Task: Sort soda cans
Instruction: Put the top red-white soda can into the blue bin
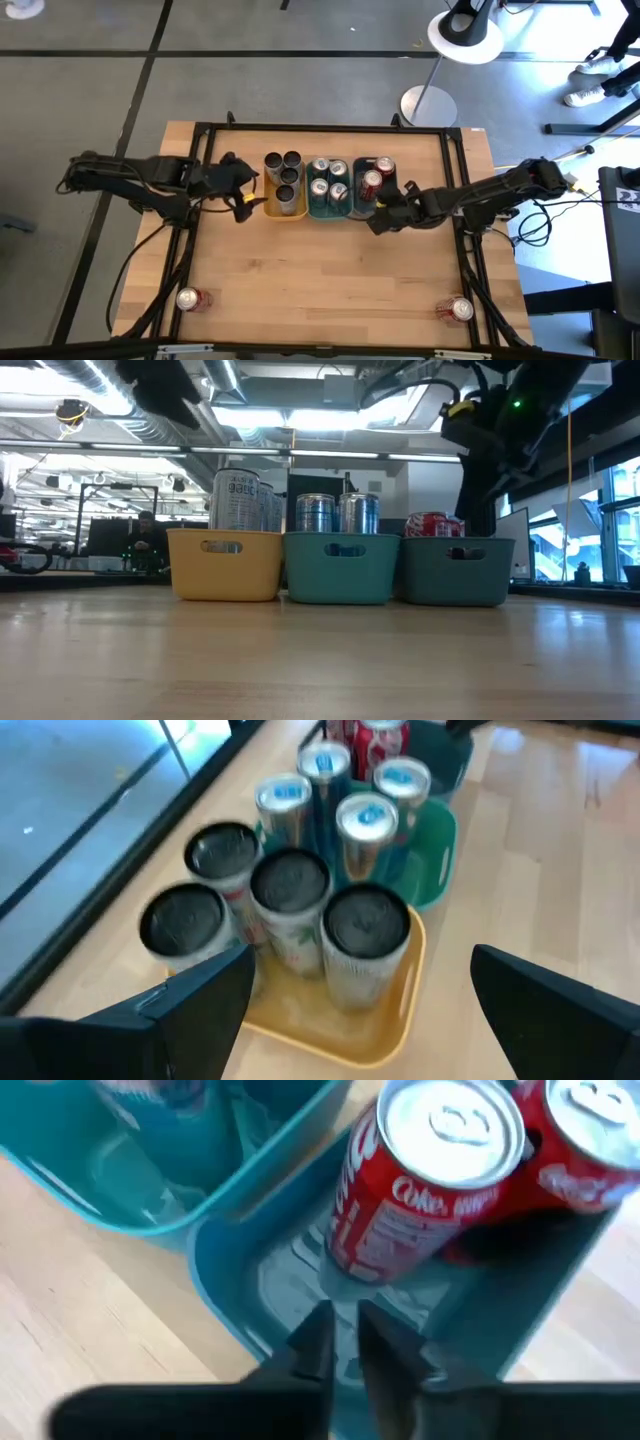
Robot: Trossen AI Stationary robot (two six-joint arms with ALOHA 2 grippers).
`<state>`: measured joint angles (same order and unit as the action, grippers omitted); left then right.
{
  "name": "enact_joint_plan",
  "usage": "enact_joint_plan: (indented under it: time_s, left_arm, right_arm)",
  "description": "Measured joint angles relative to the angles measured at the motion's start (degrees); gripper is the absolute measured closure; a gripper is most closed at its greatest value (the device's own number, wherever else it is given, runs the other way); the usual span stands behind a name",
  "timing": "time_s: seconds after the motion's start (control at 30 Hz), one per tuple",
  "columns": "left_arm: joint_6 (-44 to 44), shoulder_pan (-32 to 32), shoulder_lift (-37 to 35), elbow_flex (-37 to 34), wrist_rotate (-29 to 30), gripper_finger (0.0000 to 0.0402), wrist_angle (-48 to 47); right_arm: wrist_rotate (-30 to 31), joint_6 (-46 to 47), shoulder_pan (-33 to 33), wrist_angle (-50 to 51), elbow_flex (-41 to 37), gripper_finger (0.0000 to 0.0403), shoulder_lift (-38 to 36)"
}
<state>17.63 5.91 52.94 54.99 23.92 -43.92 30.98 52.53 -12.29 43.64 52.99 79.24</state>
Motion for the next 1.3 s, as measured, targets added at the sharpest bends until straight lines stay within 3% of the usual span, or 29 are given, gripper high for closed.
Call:
enact_joint_plan:
  time_s: [0.17, 0.3, 0.5, 0.77, 0.97, 1.17, 1.3]
  left_arm:
    - [2.1, 1.59, -0.04, -2.17, 0.0, 0.0043, 0.0]
    - [2.45, 2.08, -0.03, -3.88, -0.06, 0.0043, 0.53]
    - [3.16, 2.06, -0.02, -4.95, -0.05, 0.0043, 0.58]
    - [2.36, 2.06, 0.01, -4.95, -0.09, 0.0043, 2.15]
    - [1.6, 2.37, 0.03, -4.95, -0.08, 0.0043, 3.17]
    - [0.33, 2.38, 0.03, -4.95, -0.09, 0.0043, 4.22]
    - [-0.03, 2.38, 0.03, -4.95, -0.09, 0.0043, 4.14]
  right_arm:
    - [-1.37, -5.41, 2.55, -0.54, -0.2, 0.0398, -0.46]
    - [-6.29, -8.34, 4.27, -0.67, -0.2, 0.0392, -0.21]
    - [-7.72, -10.73, 4.24, -0.04, -0.21, 0.04, -0.19]
    - [-13.68, -9.6, 6.84, -6.69, -5.35, 0.0401, -0.35]
    - [-12.19, -11.07, 7.57, -8.15, -5.35, 0.04, -0.39]
    - [-5.05, -12.34, 9.48, -7.89, -6.33, 0.04, -0.39]
    - [-5.0, -15.18, 10.18, -10.19, -6.32, 0.04, -0.08]
